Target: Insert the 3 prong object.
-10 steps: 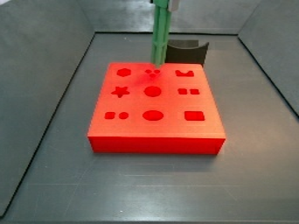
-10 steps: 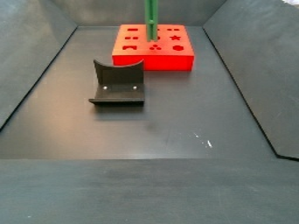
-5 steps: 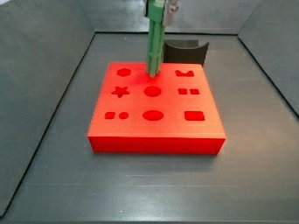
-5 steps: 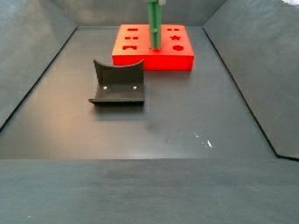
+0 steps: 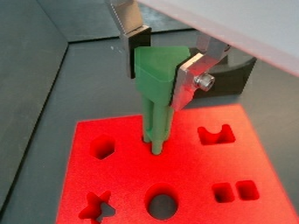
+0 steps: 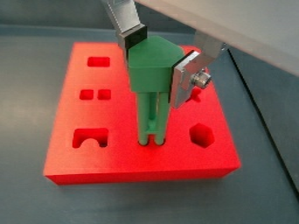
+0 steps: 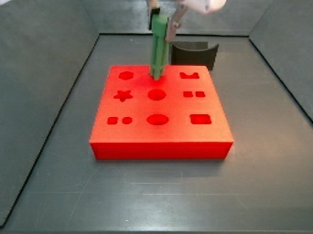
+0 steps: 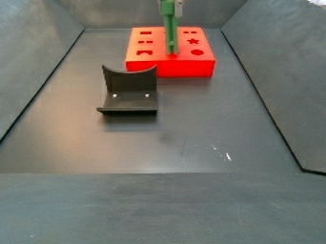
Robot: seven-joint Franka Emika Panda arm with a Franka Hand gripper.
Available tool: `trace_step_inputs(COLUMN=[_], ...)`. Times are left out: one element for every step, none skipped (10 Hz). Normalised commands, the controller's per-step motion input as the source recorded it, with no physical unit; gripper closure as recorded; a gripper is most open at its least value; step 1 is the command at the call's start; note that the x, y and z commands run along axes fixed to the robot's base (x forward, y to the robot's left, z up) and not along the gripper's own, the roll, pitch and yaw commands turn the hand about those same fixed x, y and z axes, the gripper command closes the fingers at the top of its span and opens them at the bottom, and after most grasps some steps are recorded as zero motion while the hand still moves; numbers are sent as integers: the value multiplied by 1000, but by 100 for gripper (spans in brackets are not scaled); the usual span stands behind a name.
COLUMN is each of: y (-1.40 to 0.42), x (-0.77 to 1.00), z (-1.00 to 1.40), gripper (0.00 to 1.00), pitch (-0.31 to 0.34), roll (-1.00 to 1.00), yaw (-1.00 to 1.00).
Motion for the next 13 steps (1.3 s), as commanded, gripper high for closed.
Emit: trace_step_inputs(y=[-3,0,-26,-31,-14,34,117,209,329,194,14,0,0], x=[0,0,0,0,-9,-54,-83,-46,-117,-163,-217,-77,0], z=[-1000,-1000,-1000,-1000,-883,-580,-354,-337,-509,-760,-703,-329,0], gripper=[100,100,100,100,100,100,100,100,100,100,100,100,100], pitch=[0,-51,-120,-97,-147,-220,-259,-236,-151,-76,64,106,0], roll=[94,0,0,0,-64,-196,-321,-356,-321,-180,63,126,0], yaw=[-223,-237,-220,-280,-271,-203,-60,0,17,117,40,0,0])
